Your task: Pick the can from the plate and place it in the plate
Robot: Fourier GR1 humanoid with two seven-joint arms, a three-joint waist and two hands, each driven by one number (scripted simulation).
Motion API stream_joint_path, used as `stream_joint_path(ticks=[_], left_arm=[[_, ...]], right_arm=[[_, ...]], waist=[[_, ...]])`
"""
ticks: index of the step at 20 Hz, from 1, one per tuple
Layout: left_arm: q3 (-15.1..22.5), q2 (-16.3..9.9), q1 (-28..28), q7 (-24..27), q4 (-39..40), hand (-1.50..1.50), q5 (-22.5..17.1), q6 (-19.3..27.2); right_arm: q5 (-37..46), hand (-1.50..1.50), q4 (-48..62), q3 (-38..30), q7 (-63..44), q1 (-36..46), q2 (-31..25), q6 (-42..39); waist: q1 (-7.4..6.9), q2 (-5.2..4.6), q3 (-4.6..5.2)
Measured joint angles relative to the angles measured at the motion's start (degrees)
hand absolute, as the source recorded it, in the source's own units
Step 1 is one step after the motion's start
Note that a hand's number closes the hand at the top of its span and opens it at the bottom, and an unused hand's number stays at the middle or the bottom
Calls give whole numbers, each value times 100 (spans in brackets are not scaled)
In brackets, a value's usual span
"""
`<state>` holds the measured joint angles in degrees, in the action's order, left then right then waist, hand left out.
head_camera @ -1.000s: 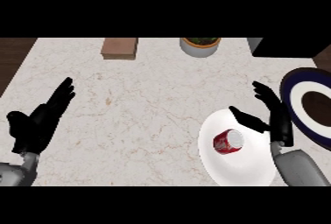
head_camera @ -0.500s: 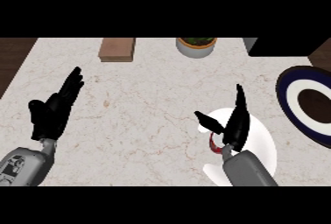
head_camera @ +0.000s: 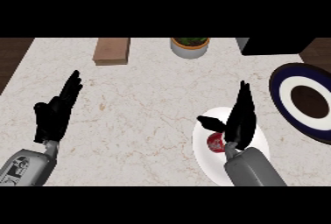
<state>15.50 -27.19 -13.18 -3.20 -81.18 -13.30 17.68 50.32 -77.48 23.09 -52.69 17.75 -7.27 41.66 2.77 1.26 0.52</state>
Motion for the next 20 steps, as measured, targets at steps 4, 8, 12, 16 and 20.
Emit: stream_joint_path(ticks=[4,8,12,16,20], left_arm=[[-24,2,-46,-20,25,0,8,-30],[-60,45,-98,-3,95,0,21,-41],[-3,141,-132,16,100,0,90,-47],[-33,160,-98,70,63,0,92,-142],[-45,187,-134,15,56,0,164,-148]], right_arm=[[17,-150,-503,39,-900,31,-9,-1211],[-39,-150,-1169,44,-1443,-37,-45,-2095],[-183,-150,-1704,-78,-1770,-129,-49,-2714],[-285,-150,-2075,-262,-1865,-238,-20,-3136],[-431,-150,-2262,-429,-1830,-401,9,-3493]], waist=[[-3,-12,-10],[-18,-29,-18],[-74,-55,-29],[-155,-80,-36],[-195,-96,-41]])
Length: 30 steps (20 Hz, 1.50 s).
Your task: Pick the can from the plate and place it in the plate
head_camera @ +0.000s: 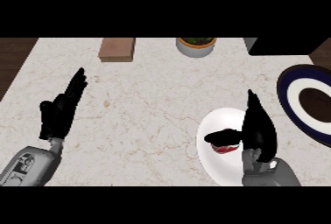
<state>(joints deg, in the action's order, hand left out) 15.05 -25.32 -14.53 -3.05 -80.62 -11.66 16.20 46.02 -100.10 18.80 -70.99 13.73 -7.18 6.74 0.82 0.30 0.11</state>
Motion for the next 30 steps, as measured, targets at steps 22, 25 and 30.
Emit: stream_joint_path(ticks=[22,25,30], left_arm=[[-353,231,-24,-8,58,0,257,-386],[-490,261,-62,-27,96,0,299,-521],[-469,505,-12,-182,-71,0,555,-427]], right_arm=[[20,-150,806,-581,626,-845,637,-791],[145,150,954,-676,744,-776,665,-799],[484,150,1039,-814,876,-738,654,-802]], waist=[[-74,-27,-10],[-77,-29,-10],[-81,-24,-9]])
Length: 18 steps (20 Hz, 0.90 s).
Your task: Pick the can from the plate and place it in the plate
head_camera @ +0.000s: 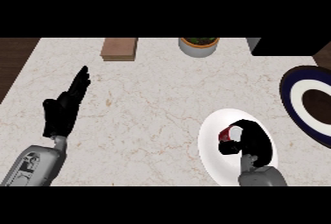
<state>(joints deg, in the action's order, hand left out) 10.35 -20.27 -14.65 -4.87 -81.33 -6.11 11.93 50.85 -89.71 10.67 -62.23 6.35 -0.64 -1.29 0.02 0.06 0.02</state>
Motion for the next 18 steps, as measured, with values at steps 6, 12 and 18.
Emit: stream_joint_path(ticks=[6,12,18], left_arm=[[-142,124,3,99,127,0,118,-109],[-268,73,90,85,122,0,81,-55],[-371,29,161,115,135,0,54,-24]], right_arm=[[-210,150,22,-407,749,-203,-513,-134],[-1061,150,143,-1066,2657,-667,-2101,-926],[-1830,150,384,-2051,4522,-650,-3307,-1109]], waist=[[32,8,2],[259,1,-57],[383,38,-90]])
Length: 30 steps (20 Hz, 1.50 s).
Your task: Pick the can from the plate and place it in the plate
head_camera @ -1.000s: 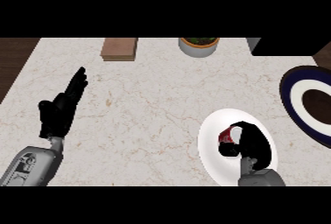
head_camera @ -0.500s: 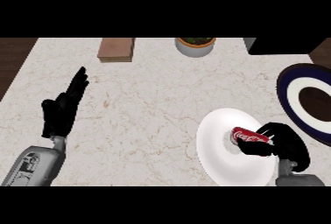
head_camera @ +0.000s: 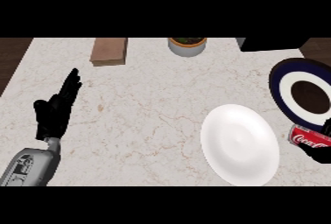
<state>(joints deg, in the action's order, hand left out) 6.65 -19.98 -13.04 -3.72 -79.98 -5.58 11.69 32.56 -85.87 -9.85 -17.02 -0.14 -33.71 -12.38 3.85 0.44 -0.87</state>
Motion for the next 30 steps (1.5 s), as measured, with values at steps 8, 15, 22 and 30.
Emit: stream_joint_path(ticks=[8,15,22,30], left_arm=[[-1,32,44,19,-17,0,-35,-25],[110,79,-56,37,-56,0,-1,-112],[258,187,-295,50,27,0,87,-210],[306,248,-488,-126,22,0,120,-306]], right_arm=[[-1256,150,733,-1493,2582,283,-964,-46],[-2135,150,2193,-2296,4721,450,-1720,-890],[-2136,150,3915,-2134,5638,1084,-2327,-1275],[-1471,150,4956,-1209,6096,2051,-2121,-795]], waist=[[-9,-6,-16],[-290,-92,7],[-622,-154,33],[-735,-148,50]])
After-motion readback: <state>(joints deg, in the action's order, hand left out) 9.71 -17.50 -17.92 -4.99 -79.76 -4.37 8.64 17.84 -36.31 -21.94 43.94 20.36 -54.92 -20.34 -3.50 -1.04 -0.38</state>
